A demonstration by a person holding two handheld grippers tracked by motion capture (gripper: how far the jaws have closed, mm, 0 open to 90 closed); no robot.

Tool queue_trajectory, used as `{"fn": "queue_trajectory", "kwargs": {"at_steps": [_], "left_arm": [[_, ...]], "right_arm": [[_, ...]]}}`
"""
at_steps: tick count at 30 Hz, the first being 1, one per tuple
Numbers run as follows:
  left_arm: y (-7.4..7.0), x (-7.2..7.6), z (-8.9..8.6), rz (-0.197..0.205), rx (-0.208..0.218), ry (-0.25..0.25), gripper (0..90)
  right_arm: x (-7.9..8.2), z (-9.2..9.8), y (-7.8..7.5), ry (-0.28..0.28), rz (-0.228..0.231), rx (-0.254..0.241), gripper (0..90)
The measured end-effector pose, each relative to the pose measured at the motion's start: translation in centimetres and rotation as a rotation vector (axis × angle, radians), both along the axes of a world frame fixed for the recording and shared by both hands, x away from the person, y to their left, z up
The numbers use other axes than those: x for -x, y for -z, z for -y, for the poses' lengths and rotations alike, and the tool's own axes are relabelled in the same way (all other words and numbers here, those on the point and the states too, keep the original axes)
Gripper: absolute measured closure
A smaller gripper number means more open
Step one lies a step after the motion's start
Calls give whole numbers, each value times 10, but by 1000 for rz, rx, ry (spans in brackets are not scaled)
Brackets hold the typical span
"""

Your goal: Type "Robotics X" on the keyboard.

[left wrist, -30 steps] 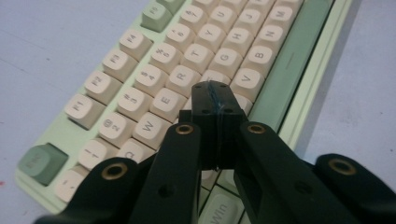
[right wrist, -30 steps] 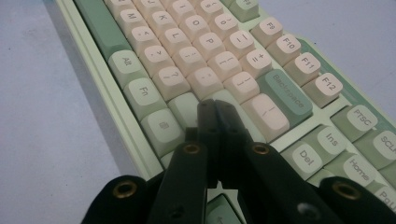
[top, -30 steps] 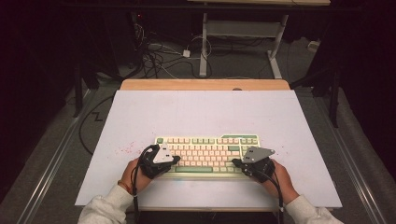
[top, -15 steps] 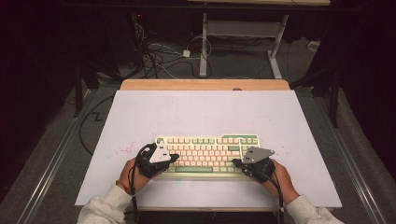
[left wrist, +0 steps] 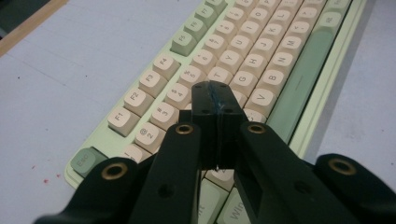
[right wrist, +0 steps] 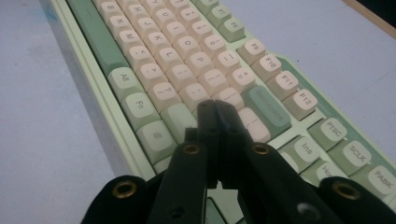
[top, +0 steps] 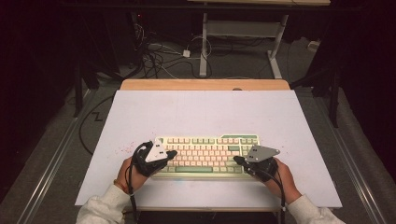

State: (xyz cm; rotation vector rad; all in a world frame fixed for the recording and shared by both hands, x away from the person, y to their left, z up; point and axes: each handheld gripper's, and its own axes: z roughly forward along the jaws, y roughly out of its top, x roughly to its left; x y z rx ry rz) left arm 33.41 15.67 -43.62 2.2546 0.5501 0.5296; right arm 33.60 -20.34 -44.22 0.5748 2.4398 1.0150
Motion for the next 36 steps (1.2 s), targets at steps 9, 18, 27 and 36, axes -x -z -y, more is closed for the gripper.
{"fn": "queue_trajectory", "kwargs": {"at_steps": [9,18,27,36], "left_arm": [[0,0,0,24,6,-18,821],[2,1,2,43,-3,-22,651],[5,0,5,41,-10,-29,416],[6,0,9,55,-6,-59,230]], "right_arm": [[4,6,-10,10,53,-84,802],[4,7,-12,20,72,-107,629],[4,7,-13,39,81,-117,435],[3,5,-11,69,109,-127,267]]}}
